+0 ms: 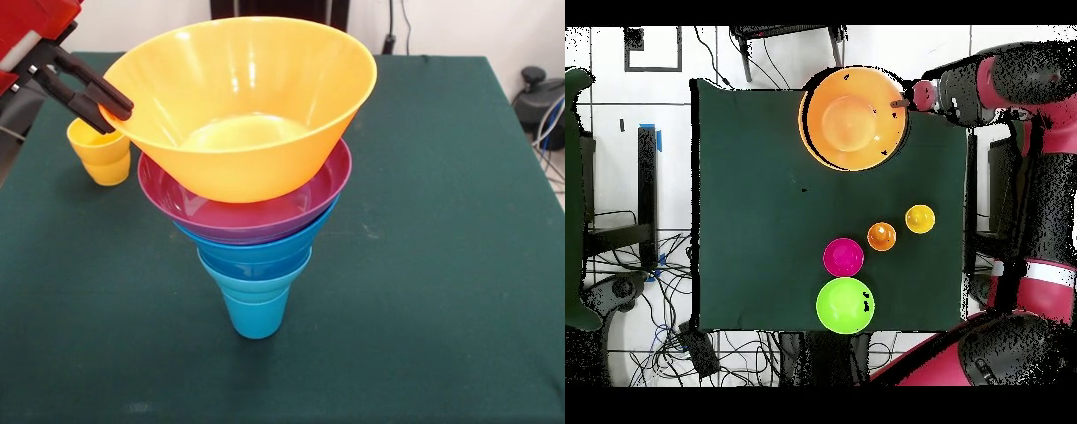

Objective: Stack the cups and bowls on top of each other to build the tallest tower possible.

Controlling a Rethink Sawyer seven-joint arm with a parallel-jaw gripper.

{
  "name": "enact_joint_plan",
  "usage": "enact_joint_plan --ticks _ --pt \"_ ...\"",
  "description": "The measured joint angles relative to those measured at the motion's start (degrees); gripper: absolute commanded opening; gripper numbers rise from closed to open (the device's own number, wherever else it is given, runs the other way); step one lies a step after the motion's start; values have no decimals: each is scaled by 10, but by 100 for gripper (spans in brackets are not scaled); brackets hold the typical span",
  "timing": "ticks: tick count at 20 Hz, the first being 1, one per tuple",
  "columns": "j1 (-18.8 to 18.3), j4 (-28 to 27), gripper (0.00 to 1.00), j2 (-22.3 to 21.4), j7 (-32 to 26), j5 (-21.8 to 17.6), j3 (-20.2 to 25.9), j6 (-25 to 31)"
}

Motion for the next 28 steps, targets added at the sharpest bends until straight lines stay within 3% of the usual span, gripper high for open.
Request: enact_joint_plan --ticks 28 --pt "0 2 0 1 0 0 8 -10"
